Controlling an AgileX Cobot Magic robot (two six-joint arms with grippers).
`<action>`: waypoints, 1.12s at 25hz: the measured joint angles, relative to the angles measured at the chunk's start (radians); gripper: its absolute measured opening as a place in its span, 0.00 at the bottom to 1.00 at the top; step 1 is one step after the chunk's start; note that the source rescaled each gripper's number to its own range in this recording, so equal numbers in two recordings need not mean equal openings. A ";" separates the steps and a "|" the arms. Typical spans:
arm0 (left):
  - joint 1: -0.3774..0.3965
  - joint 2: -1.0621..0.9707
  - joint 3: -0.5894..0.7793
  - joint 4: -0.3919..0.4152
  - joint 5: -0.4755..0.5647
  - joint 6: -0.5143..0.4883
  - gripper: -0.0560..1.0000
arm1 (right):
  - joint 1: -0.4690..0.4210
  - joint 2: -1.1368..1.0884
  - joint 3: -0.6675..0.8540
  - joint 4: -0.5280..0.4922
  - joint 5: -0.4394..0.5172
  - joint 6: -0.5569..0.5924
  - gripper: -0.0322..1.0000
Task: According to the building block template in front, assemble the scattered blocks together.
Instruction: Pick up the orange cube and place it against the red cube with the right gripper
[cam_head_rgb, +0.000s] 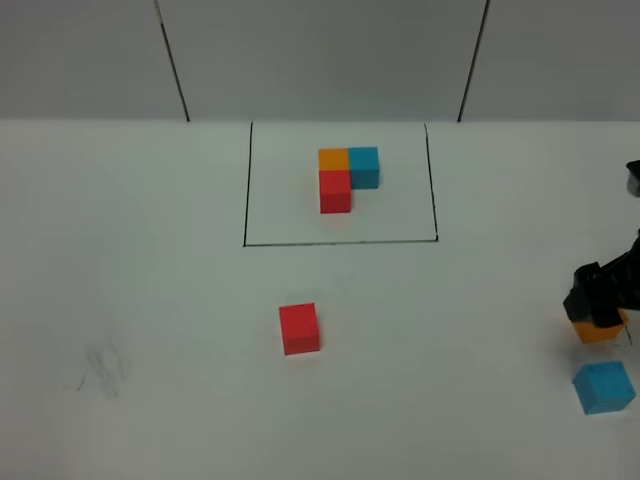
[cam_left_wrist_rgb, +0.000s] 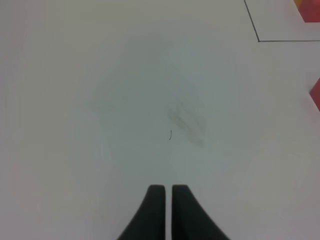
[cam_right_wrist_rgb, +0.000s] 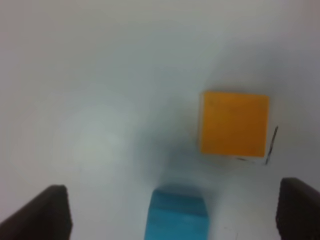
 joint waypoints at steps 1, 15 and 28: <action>0.000 0.000 0.000 0.000 0.000 0.000 0.06 | 0.000 0.016 0.000 0.000 -0.010 0.000 0.95; 0.000 0.000 0.000 0.000 0.000 0.000 0.06 | 0.000 0.153 0.000 -0.074 -0.100 0.078 0.95; 0.000 0.000 0.000 0.000 0.000 0.000 0.06 | 0.000 0.229 0.000 -0.112 -0.182 0.079 0.95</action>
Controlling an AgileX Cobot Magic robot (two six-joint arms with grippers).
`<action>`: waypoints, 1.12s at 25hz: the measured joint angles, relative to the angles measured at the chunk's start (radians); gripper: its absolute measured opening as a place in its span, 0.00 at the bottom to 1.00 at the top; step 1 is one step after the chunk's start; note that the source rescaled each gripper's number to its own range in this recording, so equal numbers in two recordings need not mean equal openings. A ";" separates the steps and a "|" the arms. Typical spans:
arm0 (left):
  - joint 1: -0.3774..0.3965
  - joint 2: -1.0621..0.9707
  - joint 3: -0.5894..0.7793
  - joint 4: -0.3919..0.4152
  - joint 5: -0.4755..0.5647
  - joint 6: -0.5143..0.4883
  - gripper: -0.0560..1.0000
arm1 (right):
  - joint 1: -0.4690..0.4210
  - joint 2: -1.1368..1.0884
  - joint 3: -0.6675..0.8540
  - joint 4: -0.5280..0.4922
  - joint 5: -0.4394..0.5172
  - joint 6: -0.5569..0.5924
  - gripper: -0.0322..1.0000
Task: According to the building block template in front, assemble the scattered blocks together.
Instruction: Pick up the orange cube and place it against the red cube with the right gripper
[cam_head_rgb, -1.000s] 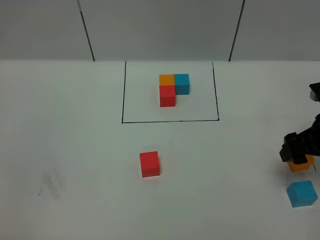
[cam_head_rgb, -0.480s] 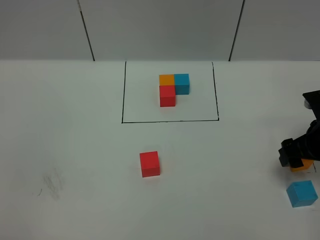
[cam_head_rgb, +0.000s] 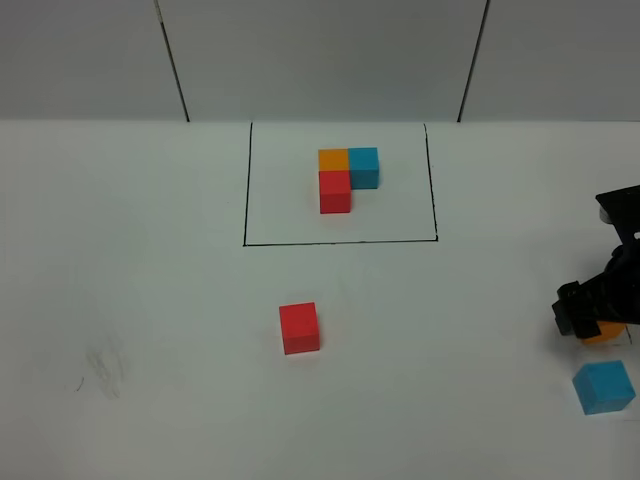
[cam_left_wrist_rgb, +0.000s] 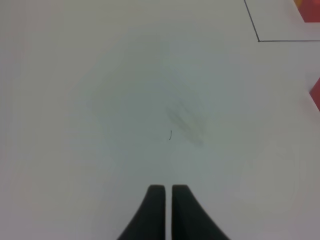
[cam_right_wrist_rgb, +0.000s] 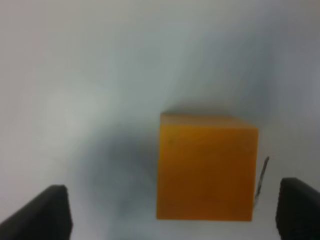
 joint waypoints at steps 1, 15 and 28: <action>0.000 0.000 0.000 0.000 0.000 0.000 0.06 | 0.000 0.000 0.000 -0.007 -0.005 0.000 0.95; 0.000 0.000 0.000 0.000 0.000 -0.001 0.06 | 0.000 0.060 0.000 -0.091 -0.037 0.075 0.95; 0.000 0.000 0.000 0.000 0.000 -0.001 0.06 | 0.000 0.087 0.000 -0.091 -0.080 0.075 0.90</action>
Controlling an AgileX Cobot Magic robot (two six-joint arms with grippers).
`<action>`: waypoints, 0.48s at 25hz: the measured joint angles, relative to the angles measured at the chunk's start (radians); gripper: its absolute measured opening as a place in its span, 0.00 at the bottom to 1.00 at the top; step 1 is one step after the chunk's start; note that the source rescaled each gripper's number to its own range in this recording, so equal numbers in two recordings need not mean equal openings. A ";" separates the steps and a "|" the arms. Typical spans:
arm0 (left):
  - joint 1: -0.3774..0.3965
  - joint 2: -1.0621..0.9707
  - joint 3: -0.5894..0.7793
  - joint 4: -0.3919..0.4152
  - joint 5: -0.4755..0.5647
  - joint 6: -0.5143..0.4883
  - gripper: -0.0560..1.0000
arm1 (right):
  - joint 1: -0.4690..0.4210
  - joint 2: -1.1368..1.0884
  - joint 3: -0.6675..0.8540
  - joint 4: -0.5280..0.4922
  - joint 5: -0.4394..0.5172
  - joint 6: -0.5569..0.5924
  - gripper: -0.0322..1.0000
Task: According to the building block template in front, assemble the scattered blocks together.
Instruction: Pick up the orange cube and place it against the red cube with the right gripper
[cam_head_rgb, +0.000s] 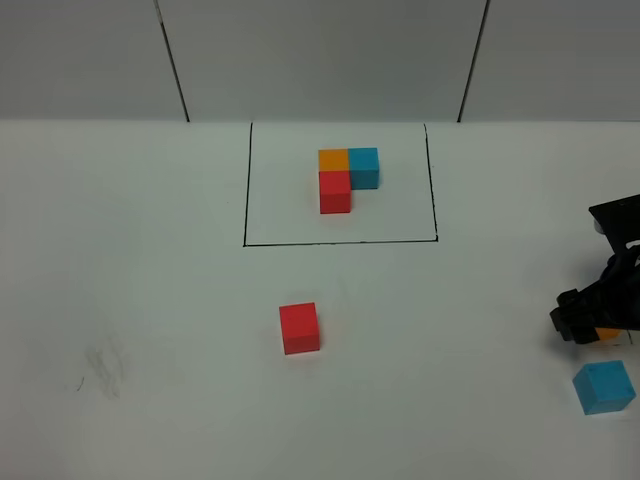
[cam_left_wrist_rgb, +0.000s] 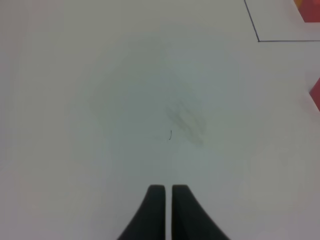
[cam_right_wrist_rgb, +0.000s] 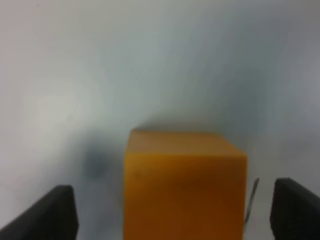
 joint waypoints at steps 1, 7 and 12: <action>0.000 0.000 0.000 0.000 0.000 0.000 0.06 | 0.000 0.002 0.000 0.000 0.000 0.000 0.88; 0.000 0.000 0.000 0.000 0.000 0.000 0.06 | 0.000 0.004 0.000 -0.007 -0.014 0.000 0.74; 0.000 0.000 0.000 0.000 0.000 0.000 0.06 | 0.000 0.004 0.000 -0.008 -0.030 0.000 0.53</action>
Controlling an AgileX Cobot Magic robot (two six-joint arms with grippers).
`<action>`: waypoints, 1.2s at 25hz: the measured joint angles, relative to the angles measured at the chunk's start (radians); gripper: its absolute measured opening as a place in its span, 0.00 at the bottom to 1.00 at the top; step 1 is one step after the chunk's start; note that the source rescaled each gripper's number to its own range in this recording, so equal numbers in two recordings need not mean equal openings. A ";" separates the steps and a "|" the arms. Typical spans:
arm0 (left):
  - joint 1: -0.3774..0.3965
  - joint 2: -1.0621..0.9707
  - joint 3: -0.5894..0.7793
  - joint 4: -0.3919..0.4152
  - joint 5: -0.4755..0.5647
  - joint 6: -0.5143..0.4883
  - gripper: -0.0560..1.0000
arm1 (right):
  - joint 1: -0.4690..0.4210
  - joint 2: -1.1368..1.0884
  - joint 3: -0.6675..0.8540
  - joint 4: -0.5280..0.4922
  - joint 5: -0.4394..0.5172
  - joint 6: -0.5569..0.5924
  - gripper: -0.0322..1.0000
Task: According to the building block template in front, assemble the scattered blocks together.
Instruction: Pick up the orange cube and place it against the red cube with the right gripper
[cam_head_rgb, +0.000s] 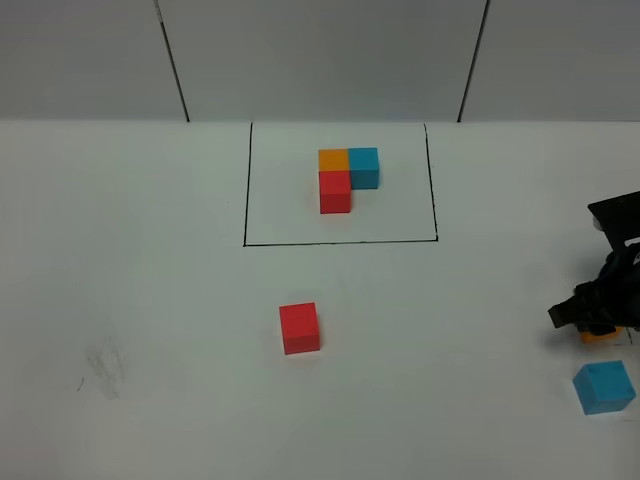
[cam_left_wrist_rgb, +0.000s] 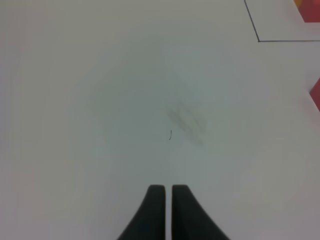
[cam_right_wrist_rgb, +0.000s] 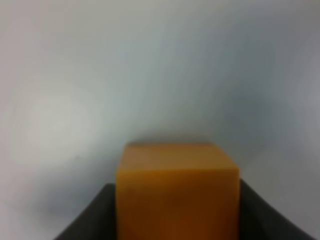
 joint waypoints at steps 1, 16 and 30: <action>0.000 0.000 0.000 0.000 0.000 0.000 0.06 | 0.000 0.000 0.000 0.000 0.000 0.000 0.53; 0.000 0.000 0.000 0.000 0.000 0.000 0.06 | 0.023 -0.025 0.000 0.045 0.022 -0.088 0.53; 0.000 0.000 0.000 0.000 0.000 0.000 0.06 | 0.137 -0.301 -0.171 0.049 0.318 -0.093 0.53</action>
